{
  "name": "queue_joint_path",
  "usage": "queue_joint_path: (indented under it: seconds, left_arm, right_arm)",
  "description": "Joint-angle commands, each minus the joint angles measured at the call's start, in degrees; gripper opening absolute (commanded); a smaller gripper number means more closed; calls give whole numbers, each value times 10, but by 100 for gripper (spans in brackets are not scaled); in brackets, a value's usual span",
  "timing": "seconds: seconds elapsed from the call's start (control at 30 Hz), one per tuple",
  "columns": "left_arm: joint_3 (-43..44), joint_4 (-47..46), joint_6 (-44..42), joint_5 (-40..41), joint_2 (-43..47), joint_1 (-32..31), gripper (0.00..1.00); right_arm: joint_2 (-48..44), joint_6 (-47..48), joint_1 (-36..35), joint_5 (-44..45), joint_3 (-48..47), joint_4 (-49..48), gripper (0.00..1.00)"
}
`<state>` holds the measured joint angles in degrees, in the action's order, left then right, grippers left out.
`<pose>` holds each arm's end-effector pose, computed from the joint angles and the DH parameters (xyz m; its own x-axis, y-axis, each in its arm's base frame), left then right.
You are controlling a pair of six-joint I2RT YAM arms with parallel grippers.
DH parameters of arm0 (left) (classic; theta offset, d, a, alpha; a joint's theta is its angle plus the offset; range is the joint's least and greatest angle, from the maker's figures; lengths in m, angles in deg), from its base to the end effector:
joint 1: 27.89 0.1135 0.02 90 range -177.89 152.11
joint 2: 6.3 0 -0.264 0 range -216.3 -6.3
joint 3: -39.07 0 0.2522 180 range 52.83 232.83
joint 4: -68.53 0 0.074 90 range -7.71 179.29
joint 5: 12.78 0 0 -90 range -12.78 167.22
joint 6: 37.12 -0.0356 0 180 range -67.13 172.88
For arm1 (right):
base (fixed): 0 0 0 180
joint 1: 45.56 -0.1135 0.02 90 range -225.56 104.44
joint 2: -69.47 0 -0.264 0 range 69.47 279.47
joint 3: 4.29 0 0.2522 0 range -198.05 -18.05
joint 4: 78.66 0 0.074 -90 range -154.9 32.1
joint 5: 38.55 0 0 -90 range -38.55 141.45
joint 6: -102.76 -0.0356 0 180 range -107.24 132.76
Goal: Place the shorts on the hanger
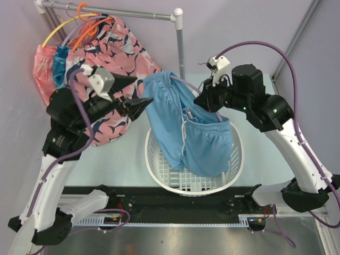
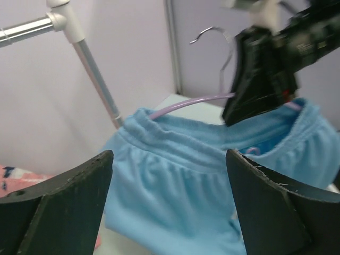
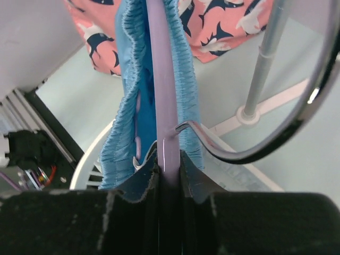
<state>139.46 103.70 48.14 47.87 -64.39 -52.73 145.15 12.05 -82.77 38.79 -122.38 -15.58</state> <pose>0.1480 -0.0878 0.5204 0.1790 -0.0035 -0.9838 0.7955 0.5890 0.1426 0.1885 0.1530 0.5010 -0.2904 -0.2054 -0.9346 -0.7498 0.6557 0.0889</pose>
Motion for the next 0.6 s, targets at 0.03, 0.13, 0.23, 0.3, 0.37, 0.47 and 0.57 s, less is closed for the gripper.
queue_joint_path:
  seconds: [0.03,0.13,0.23,0.3,0.37,0.47,0.57]
  left_arm:
    - [-104,-102,197,-40,53,-12,91]
    - [-166,-145,245,-38,62,-47,87]
    - [-204,-175,249,-11,70,-100,82]
    - [-205,-172,252,17,62,-138,76]
    - [-207,-169,259,38,57,-165,72]
    - [-212,-175,278,58,46,-180,72]
    - [-215,-185,300,79,35,-192,72]
  right_arm:
    - [13,-170,-44,125,-7,-78,0]
    - [30,-191,-92,196,-12,-106,0]
    - [57,-208,-129,270,-32,-121,0]
    - [71,-227,-134,293,-44,-123,0]
    - [86,-243,-135,307,-51,-132,0]
    - [91,-273,-138,312,-41,-171,0]
    - [102,-298,-146,321,-40,-194,0]
